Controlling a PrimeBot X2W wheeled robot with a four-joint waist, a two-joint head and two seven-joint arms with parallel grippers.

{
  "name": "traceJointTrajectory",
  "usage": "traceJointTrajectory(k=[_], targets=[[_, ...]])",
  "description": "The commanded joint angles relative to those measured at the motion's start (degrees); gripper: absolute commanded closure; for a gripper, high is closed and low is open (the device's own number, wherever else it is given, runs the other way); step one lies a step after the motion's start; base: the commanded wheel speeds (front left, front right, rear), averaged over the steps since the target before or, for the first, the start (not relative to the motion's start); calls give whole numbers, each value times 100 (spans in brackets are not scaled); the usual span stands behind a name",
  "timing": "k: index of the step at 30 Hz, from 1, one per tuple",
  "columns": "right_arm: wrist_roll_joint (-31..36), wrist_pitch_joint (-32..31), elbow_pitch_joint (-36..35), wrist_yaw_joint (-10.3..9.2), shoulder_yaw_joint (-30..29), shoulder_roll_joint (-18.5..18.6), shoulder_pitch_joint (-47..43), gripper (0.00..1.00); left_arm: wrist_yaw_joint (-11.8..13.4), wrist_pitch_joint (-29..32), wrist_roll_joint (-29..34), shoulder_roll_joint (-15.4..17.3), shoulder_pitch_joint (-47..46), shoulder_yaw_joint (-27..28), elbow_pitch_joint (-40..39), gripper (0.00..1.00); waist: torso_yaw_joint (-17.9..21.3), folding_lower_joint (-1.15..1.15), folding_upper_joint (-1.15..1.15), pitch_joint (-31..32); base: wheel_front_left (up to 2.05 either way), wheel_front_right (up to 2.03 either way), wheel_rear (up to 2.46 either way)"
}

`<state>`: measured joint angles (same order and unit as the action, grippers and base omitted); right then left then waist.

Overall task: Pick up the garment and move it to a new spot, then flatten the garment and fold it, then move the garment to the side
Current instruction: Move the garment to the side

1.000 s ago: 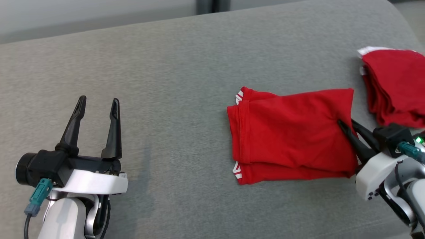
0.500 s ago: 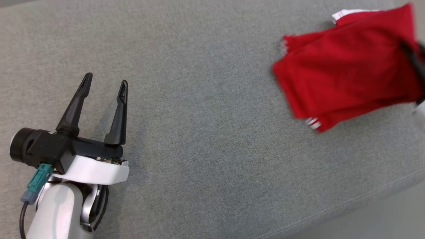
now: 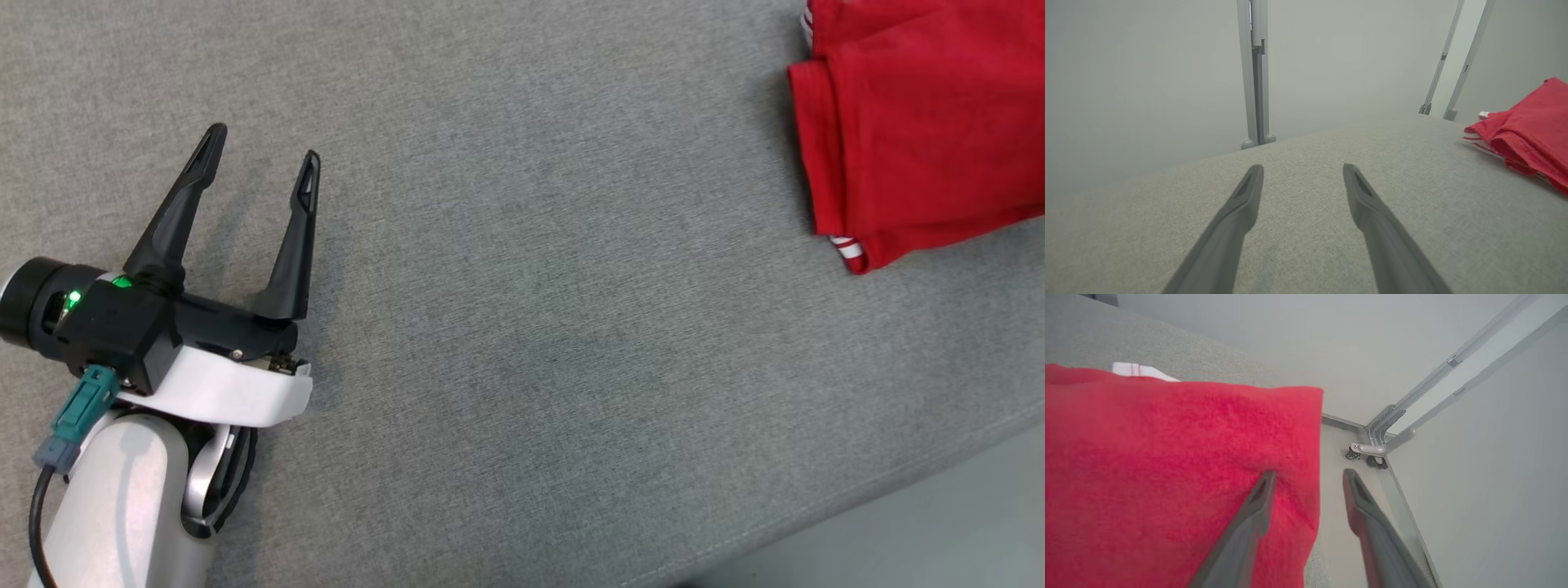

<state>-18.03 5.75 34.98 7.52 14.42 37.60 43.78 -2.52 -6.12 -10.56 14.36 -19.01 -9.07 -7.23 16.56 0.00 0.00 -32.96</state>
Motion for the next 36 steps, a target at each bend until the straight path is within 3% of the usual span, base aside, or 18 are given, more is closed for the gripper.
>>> traceJointTrajectory(k=[1,8,14,23,31,36], targets=[[-80,99,208,-6,-120,-74,112,0,-34,0,47,42,-105,-11,-28,0,-59,0,0,-59,0,0,0],[-105,724,1195,-6,-422,-525,291,0,18,-2,29,34,-102,-61,26,0,-145,0,0,-56,0,0,0],[-245,943,1018,-6,-1009,-1005,11,0,109,-109,-95,-10,138,3,195,0,-138,0,0,299,0,0,0],[94,924,-925,-6,-1587,-1607,-1112,0,265,-331,-267,-156,465,55,509,0,-349,0,0,1056,0,0,0],[487,159,-2633,-6,-1805,-2241,-2137,0,477,-484,-431,-282,809,174,779,0,-884,0,0,1649,0,0,0],[665,-174,-3310,-6,-1795,-2569,-2634,0,612,-558,-491,-319,1043,264,877,0,-1200,0,0,1946,0,0,0]])
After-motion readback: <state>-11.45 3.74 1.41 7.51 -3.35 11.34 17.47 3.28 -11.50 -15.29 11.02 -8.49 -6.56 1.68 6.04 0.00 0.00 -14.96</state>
